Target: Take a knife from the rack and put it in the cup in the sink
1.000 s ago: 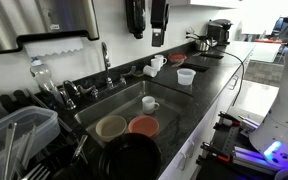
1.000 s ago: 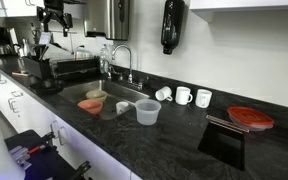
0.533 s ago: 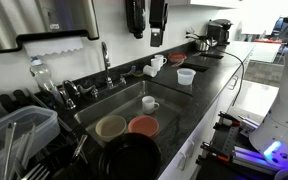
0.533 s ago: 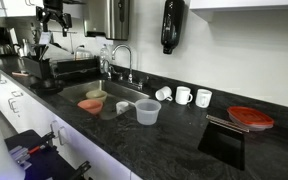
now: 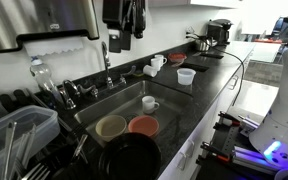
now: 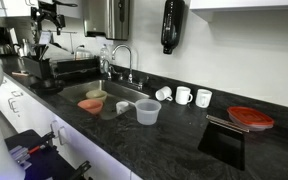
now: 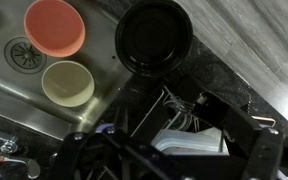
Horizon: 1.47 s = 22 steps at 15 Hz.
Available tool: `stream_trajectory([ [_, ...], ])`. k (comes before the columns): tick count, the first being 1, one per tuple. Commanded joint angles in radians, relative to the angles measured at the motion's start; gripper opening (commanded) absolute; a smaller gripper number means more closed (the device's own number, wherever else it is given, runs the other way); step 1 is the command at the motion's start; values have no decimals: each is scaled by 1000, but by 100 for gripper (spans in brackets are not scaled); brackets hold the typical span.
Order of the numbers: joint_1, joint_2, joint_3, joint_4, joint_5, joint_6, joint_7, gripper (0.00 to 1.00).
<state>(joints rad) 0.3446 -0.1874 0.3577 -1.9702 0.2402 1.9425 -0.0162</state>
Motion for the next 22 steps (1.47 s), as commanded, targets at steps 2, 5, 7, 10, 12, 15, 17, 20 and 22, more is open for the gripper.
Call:
stream_trajectory([
  [2, 9, 116, 38, 119, -75, 26, 141, 100],
  [5, 16, 116, 36, 113, -80, 31, 141, 100],
  [7, 18, 125, 38, 123, -89, 30, 155, 100],
  [10, 18, 125, 38, 126, -89, 30, 155, 100],
  [12, 20, 134, 40, 131, -86, 43, 159, 100],
  [15, 40, 193, 62, 192, -93, 85, 193, 100],
  [17, 65, 253, 79, 253, -109, 112, 203, 100],
  [20, 109, 350, 92, 345, -128, 116, 213, 100],
  [22, 140, 418, 89, 407, -147, 118, 215, 100],
])
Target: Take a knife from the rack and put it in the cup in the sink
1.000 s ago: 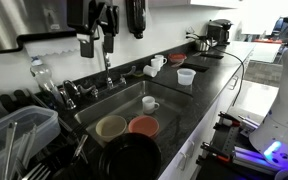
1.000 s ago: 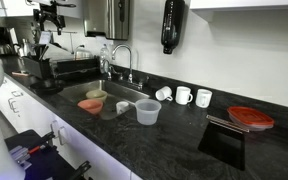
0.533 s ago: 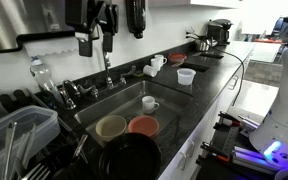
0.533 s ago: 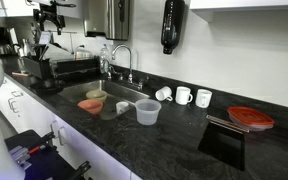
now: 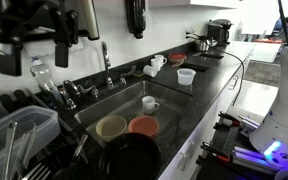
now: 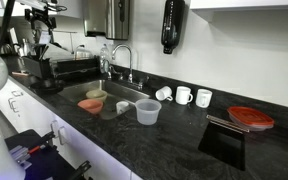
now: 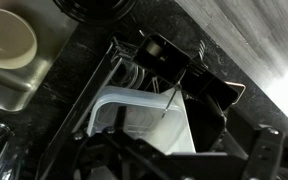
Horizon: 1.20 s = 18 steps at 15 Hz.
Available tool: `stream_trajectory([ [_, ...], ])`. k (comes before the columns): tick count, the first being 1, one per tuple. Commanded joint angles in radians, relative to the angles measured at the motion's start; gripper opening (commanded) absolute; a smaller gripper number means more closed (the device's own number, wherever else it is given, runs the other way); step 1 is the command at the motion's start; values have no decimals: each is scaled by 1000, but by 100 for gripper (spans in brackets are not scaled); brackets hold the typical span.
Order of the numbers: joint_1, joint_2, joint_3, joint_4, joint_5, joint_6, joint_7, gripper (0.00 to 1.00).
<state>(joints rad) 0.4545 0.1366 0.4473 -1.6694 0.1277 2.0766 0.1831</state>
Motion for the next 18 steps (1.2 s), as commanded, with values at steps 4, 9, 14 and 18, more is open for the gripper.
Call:
stream_trajectory([
  [4, 60, 134, -15, 123, -44, -4, -1, 100],
  [9, 73, 175, -19, 173, -56, -6, -2, 100],
  [14, 65, 191, -20, 173, -30, 4, -7, 100],
  [18, 60, 231, -26, 182, 15, 14, -13, 100],
])
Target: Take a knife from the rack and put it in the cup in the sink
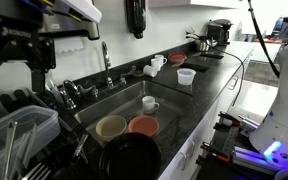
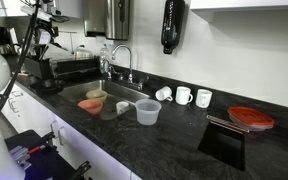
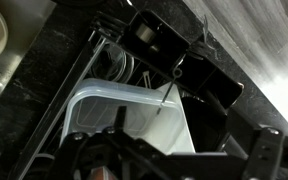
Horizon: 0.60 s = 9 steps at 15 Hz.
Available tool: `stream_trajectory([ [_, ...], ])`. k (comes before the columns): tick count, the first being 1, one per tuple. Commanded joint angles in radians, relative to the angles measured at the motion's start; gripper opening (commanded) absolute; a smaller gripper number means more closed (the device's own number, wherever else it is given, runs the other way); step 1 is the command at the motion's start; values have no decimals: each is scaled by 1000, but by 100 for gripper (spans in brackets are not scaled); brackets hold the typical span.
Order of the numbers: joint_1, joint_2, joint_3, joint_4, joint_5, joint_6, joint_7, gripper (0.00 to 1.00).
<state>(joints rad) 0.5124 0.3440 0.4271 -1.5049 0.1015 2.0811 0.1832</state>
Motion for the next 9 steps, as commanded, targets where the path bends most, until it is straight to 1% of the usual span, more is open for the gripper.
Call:
stream_trajectory([
  [1, 2, 34, -6, 21, 55, 13, -18, 100],
  [5, 4, 69, -5, 36, 101, 4, -15, 100],
  [9, 12, 97, -13, 49, 109, 2, -8, 100],
])
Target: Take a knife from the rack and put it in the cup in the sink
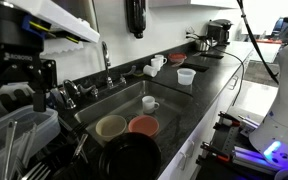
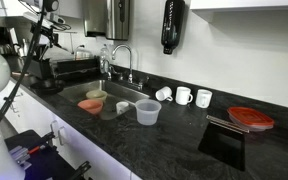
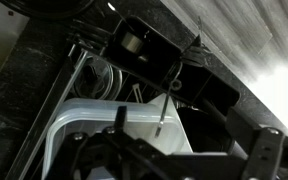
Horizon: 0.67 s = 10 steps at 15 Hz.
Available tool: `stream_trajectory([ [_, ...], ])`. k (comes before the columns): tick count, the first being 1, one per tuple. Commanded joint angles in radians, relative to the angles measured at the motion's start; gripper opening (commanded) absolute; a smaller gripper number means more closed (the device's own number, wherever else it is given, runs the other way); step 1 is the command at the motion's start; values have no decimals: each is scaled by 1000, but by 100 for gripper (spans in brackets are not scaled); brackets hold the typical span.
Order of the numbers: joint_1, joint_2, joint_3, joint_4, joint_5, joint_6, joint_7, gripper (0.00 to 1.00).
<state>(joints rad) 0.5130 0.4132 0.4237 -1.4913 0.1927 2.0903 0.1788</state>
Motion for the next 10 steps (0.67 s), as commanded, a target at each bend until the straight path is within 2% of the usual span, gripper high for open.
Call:
stream_trajectory([
  [1, 16, 37, -12, 41, 10, -7, 1, 100],
  [10, 24, 93, -24, 102, -2, -14, -4, 100],
])
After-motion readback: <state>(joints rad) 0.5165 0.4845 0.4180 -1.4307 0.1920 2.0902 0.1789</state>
